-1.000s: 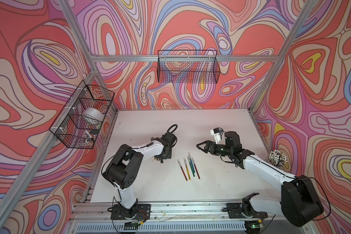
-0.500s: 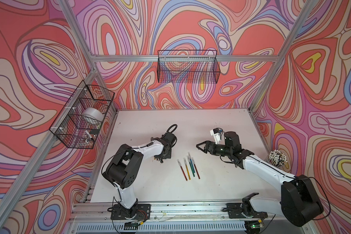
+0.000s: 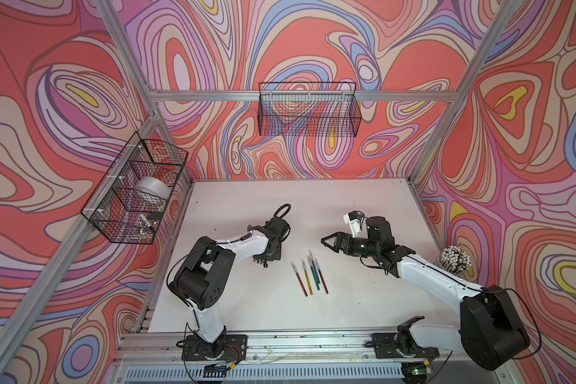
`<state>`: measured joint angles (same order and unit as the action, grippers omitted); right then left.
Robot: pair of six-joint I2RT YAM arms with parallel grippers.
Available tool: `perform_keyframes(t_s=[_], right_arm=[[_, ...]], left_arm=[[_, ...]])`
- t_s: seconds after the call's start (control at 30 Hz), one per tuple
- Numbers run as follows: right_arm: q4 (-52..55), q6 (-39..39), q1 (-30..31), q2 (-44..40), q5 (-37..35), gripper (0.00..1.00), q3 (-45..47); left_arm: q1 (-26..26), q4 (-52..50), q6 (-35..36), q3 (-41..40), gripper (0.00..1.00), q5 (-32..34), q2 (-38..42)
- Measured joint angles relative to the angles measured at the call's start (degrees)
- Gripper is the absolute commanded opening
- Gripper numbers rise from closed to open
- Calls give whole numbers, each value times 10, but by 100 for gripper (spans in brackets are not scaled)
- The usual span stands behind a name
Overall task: Remove protective caps from carving knives
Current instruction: Place the carving knife at the center of the board.
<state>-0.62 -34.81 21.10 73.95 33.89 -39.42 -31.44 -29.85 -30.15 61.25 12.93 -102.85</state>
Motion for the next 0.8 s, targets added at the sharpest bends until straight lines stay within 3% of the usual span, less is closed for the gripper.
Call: perform_keyframes(t_s=[0.8], right_arm=[[2, 0, 1, 5, -2, 95, 0]], left_arm=[[0, 2, -1, -2, 23, 0, 0]])
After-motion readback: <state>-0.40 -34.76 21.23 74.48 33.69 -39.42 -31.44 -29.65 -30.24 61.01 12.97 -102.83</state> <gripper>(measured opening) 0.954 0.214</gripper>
